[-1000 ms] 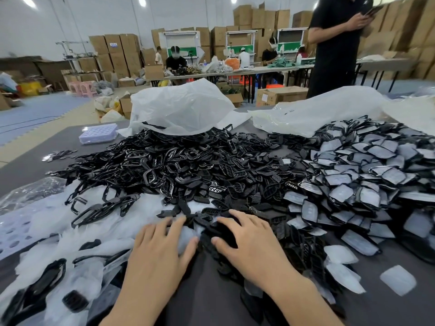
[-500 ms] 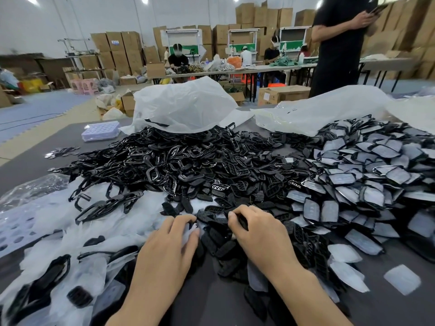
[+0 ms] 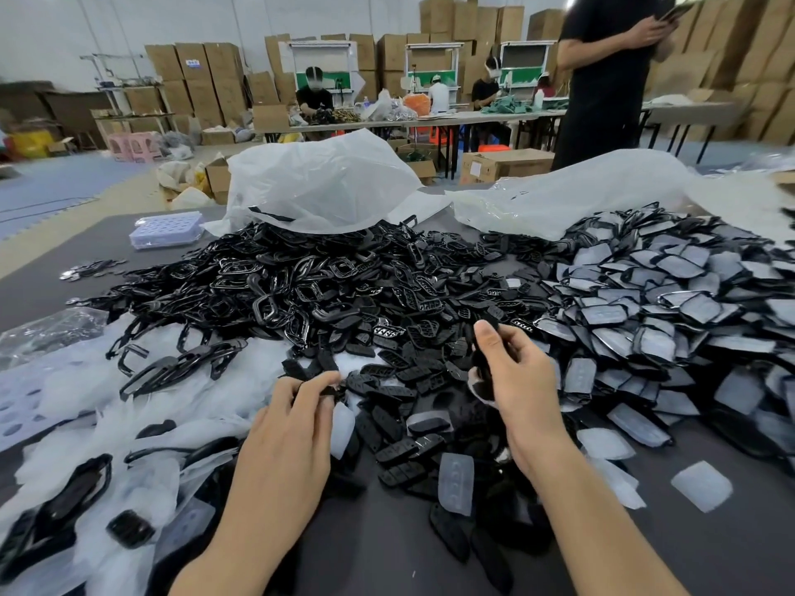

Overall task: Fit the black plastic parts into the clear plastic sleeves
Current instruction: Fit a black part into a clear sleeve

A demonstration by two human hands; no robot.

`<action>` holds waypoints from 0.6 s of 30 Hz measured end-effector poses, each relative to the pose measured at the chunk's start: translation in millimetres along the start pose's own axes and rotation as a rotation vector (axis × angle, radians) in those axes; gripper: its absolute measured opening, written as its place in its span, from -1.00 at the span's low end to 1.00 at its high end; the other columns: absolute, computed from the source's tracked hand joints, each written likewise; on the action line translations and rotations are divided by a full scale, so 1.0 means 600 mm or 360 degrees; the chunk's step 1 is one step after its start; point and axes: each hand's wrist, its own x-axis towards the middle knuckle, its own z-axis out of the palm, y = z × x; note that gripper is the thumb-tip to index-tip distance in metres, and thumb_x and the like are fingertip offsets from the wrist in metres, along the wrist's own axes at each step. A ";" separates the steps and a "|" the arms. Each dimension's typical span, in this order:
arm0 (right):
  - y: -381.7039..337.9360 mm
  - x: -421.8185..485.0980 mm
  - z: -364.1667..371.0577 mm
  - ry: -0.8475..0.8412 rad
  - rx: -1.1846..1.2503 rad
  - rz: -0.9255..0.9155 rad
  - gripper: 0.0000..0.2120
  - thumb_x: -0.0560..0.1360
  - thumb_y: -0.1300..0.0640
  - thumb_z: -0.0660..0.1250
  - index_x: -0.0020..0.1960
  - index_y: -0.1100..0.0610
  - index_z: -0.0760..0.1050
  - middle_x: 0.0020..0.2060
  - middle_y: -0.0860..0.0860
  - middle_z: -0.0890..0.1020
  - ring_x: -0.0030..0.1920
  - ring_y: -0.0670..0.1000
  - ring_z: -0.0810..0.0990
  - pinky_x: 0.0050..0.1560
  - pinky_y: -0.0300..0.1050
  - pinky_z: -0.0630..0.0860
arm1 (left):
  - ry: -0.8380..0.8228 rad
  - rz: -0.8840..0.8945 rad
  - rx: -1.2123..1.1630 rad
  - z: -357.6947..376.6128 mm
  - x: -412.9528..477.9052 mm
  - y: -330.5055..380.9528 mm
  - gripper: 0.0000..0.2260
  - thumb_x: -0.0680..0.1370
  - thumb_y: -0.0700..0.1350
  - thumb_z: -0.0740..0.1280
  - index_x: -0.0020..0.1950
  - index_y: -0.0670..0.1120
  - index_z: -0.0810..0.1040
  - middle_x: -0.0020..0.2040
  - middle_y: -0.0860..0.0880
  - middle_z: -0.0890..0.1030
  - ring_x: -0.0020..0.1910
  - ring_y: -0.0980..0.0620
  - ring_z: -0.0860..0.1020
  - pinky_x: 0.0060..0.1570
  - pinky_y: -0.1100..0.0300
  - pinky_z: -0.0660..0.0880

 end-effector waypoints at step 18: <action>-0.010 -0.025 0.063 -0.0415 -0.1440 -0.0721 -0.69 0.66 -0.02 0.20 0.39 -0.10 0.49 0.14 -0.17 0.58 0.19 -0.09 0.45 0.31 -0.03 0.42 | 0.0076 -0.0123 -0.0349 0.007 0.002 -0.019 -0.89 0.55 0.22 0.21 -0.02 0.27 0.31 -0.01 0.29 0.47 0.07 0.27 0.45 0.03 0.41 0.35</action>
